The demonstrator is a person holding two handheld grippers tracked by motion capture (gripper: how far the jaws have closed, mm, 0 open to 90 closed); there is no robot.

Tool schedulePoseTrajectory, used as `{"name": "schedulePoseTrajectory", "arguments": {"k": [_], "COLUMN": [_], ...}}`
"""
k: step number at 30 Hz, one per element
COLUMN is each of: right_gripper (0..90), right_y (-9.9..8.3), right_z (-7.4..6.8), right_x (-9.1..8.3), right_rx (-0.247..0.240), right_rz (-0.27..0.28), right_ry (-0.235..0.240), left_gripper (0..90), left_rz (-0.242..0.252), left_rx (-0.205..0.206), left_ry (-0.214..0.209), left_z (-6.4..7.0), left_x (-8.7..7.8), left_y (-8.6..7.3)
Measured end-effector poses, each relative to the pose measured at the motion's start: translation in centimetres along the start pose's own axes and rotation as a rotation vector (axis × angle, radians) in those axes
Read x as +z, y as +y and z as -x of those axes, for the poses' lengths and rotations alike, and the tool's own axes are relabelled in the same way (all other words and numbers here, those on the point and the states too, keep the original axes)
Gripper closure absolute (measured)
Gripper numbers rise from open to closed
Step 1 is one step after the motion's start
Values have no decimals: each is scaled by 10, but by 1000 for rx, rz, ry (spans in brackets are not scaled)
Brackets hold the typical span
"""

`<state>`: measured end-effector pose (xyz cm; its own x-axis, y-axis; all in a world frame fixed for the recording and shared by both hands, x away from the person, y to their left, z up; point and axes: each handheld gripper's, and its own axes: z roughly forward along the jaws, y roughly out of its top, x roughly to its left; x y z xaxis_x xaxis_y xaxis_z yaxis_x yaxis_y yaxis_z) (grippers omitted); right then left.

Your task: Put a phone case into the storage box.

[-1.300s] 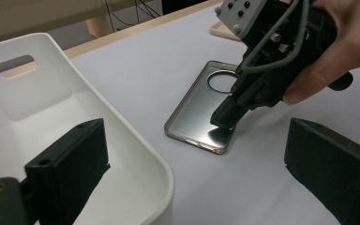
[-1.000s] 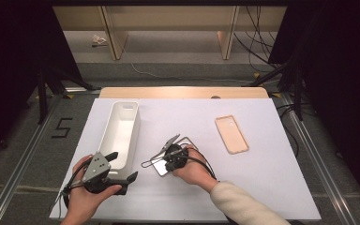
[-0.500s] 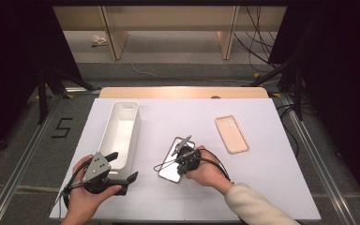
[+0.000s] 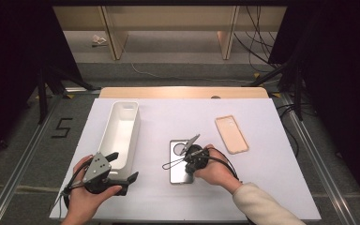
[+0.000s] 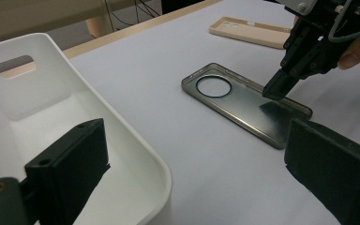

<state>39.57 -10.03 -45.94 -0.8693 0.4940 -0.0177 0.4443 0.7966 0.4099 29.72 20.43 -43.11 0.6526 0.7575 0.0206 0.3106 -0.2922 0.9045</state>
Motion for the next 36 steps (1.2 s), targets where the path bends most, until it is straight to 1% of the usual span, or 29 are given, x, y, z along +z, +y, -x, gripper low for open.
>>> {"name": "schedulePoseTrajectory", "arguments": {"k": [2, 8, 12, 15, 17, 19, 20, 21, 23, 24, 26, 27, 28, 29, 30, 32, 35, 36], "right_gripper": [900, 900, 900, 873, 846, 753, 753, 631, 545, 545, 431, 344, 316, 316, 293, 267, 246, 232], "right_y": [-2, -2, -2, -1, 0, 3, 3, 5, 7, 7, 8, 8, 8, 8, 7, 6, 5, 5], "right_z": [2, -1, -1, -1, -1, -3, -3, -5, -7, -7, -9, -9, -10, -10, -10, -10, -12, -13], "right_x": [0, 1, 1, -1, -3, -7, -7, -10, -14, -14, -18, -21, -22, -22, -23, -24, -22, -22], "right_rx": [0, -5, -6, -5, -18, -73, -73, -151, -210, -210, -273, -323, -333, -333, -357, -391, -419, -430], "right_rz": [2, -9, -4, 14, 22, 29, 29, 21, 35, 35, 34, 27, 11, 11, -4, -39, -62, -71], "right_ry": [-1, 4, 2, 1, 1, 5, 5, 11, 12, 12, 23, 45, 56, 56, 59, 53, 58, 53], "left_gripper": [59, 60, 60, 59, 59, 60, 60, 60, 60, 60, 60, 60, 61, 61, 61, 62, 62, 63], "left_rz": [1, 1, 2, 1, 1, 2, 2, 3, 3, 2, 2, 2, 2, 2, 0, 0, 0, 0], "left_rx": [0, 0, -1, 0, 2, 0, 0, 0, 1, 2, 4, 5, 5, 5, 5, 5, 5, 6], "left_ry": [0, 0, -1, -2, -4, -4, -4, -4, -6, -8, -10, -11, -12, -12, -12, -13, -16, -17], "left_z": [0, 0, 0, 0, 0, 0, 0, 0, 0, 0, 1, 1, 1, 1, 1, 1, 2, 2], "left_x": [0, 0, 0, 0, 0, 0, 0, 0, 0, 0, 0, 0, 0, 0, 1, 1, 1, 1], "left_y": [0, 0, 0, 0, 0, 0, 0, 0, 0, 0, 0, 0, 0, 0, 0, 0, 0, 0]}}
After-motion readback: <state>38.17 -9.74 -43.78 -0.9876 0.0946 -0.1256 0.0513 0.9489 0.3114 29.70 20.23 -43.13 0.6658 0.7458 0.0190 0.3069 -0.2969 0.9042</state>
